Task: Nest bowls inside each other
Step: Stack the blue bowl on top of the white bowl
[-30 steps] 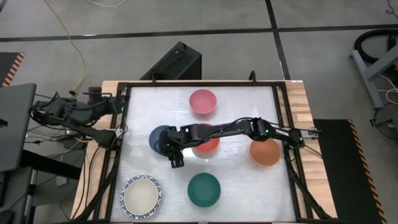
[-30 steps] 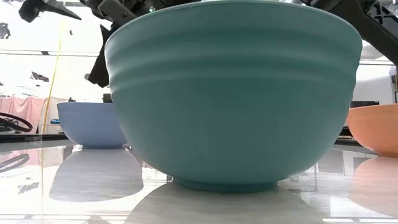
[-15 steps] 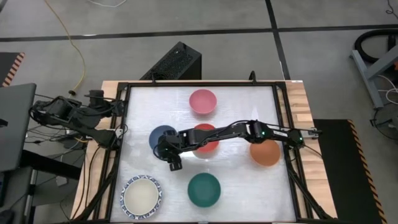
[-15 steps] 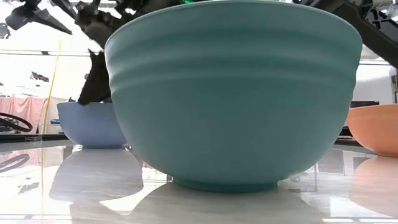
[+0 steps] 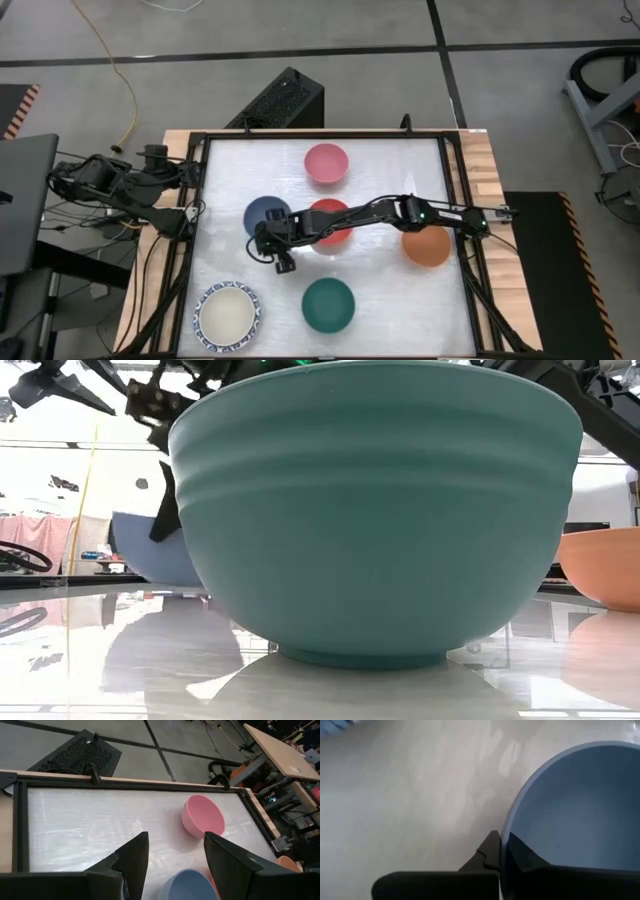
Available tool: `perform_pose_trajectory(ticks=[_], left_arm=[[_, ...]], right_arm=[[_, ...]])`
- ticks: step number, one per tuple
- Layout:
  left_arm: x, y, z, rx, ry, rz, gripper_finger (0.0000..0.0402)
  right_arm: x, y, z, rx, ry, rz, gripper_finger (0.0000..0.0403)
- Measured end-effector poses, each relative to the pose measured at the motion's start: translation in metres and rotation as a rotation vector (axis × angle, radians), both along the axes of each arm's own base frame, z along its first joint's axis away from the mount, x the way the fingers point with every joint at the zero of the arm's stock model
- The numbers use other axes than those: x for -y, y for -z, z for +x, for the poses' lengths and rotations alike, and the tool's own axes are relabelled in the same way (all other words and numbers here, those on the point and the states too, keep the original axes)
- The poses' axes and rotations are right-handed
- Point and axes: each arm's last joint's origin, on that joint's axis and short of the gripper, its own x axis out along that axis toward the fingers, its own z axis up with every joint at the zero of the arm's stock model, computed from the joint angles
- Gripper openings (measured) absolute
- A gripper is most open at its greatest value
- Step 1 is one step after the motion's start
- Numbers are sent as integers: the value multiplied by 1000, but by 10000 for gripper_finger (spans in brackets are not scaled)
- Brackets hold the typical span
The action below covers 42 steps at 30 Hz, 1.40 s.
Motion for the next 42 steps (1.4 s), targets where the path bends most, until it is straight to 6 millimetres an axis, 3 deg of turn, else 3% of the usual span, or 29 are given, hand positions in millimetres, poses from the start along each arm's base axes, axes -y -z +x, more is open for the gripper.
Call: perform_pose_trajectory(ticks=[6,13,25,30,42], left_arm=[[0,0,0,-1,0,0,180],[0,0,0,-1,1,0,180],[0,0,0,0,5,-7,180],[0,0,0,4,3,-11,180],[1,1,0,13,10,-40,180]], right_arm=[[-14,-13,0,64,-152,-64,10],[-54,-20,-2,153,-503,-304,10],[-106,-49,-6,446,-790,-541,9],[-117,-50,-8,532,-963,-516,9],[-131,-43,-16,537,-1149,-355,9]])
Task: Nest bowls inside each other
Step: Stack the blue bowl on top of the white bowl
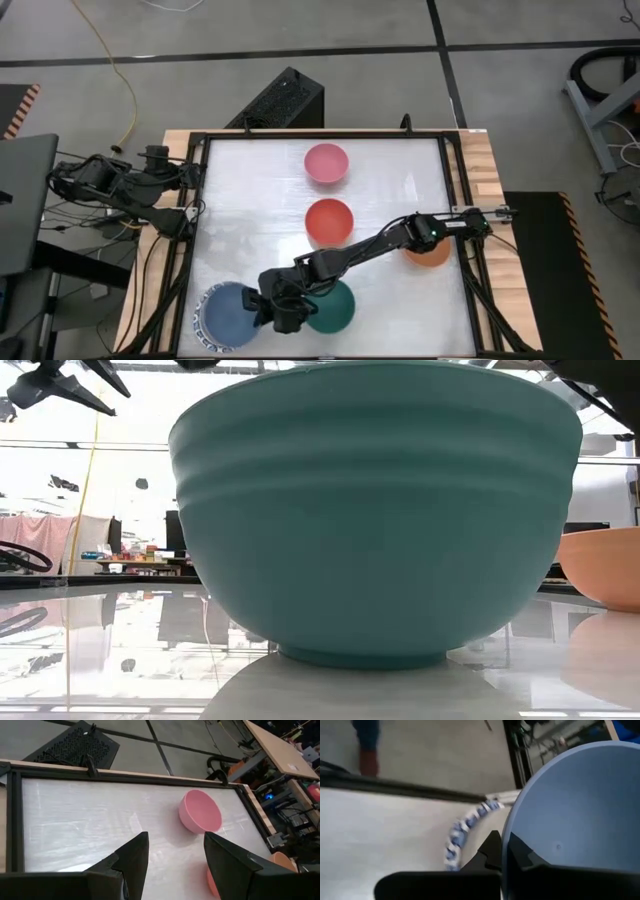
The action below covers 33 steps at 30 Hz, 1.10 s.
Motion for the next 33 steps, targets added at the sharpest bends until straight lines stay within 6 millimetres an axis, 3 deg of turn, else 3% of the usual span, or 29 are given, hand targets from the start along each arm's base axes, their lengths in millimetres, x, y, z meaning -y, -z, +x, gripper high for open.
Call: perform_pose_trajectory(ticks=[28,33], left_arm=[[-1,0,0,3,-18,19,180],[-1,0,0,3,-21,22,180]], right_arm=[[14,11,10,-69,-5,151,9],[12,37,18,-121,13,176,9]])
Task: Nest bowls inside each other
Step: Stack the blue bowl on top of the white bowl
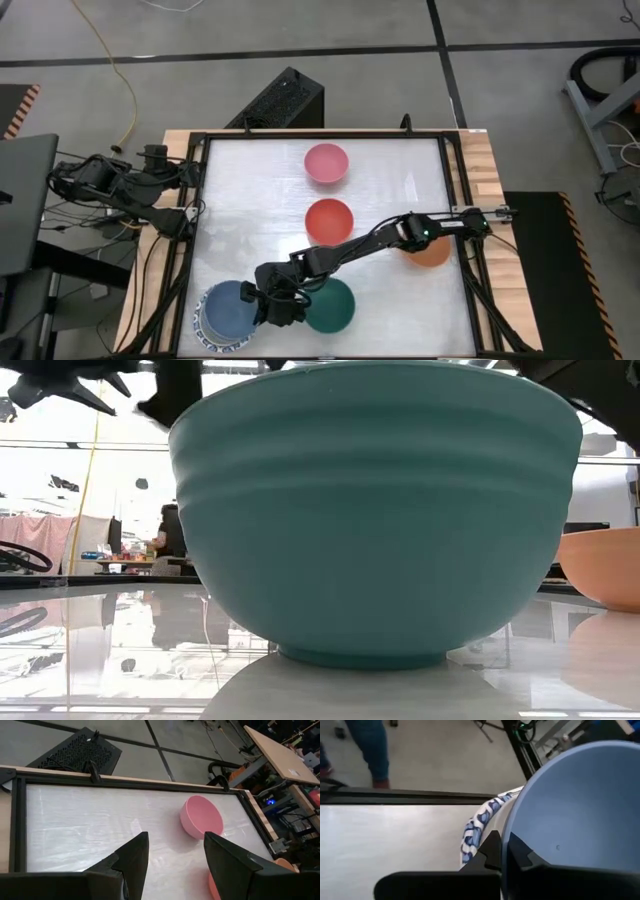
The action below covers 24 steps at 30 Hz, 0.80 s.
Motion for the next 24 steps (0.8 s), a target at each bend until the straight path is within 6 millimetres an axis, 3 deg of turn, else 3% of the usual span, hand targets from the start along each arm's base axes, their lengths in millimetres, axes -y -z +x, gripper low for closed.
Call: perform_pose_trajectory(ticks=[10,24], left_arm=[[0,0,0,-2,5,-4,180],[0,0,0,-10,17,-7,180]], right_arm=[[5,6,4,-12,67,-2,12],[1,4,4,14,63,0,65]])
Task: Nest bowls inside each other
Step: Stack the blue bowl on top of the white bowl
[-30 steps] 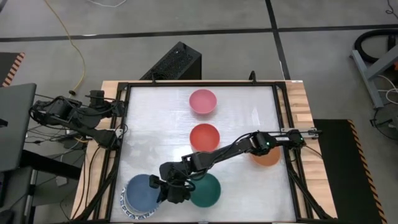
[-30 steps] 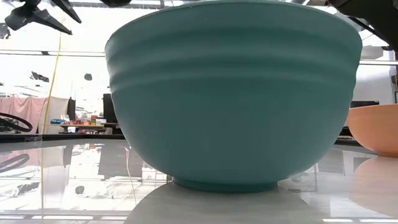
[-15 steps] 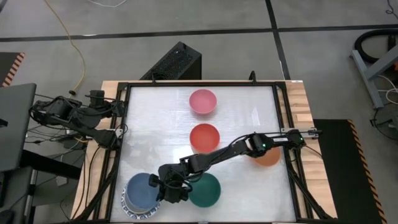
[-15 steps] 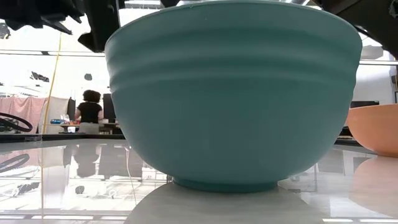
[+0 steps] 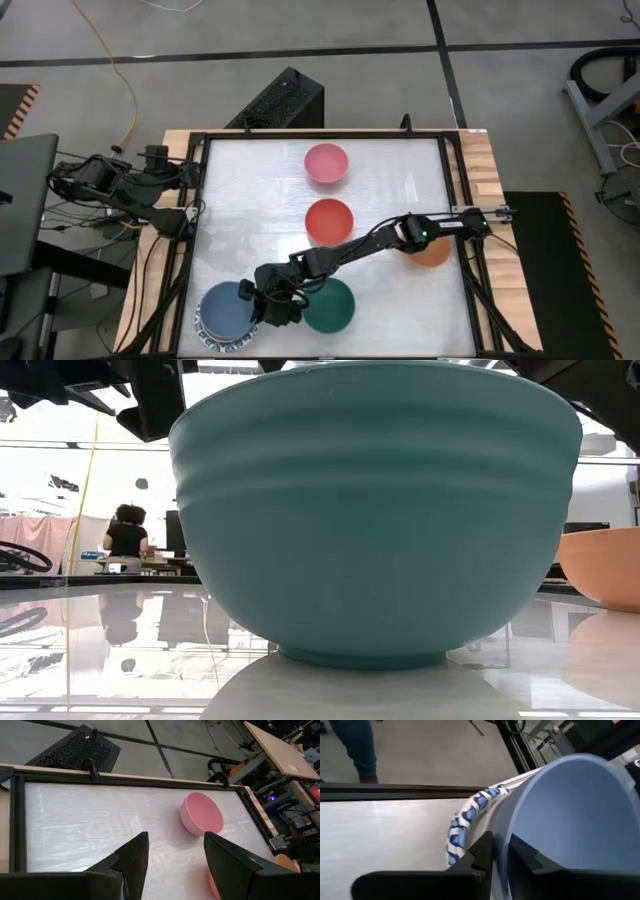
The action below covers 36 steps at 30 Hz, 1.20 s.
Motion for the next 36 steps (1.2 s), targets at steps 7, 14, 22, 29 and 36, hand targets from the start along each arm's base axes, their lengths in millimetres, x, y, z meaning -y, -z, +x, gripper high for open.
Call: perform_pose_trajectory(ticks=[7,14,22,29,36], left_arm=[[0,0,0,-3,10,-9,180],[0,0,0,-2,10,-10,180],[0,0,0,-2,10,-10,180],[0,0,0,-1,5,-5,180],[0,0,0,4,2,-10,180]], right_arm=[[1,-3,2,-9,34,50,116],[0,-7,0,-10,52,56,194],[0,-52,-10,63,134,100,216],[-10,-44,-10,67,140,93,102],[-9,-33,-5,63,145,93,9]])
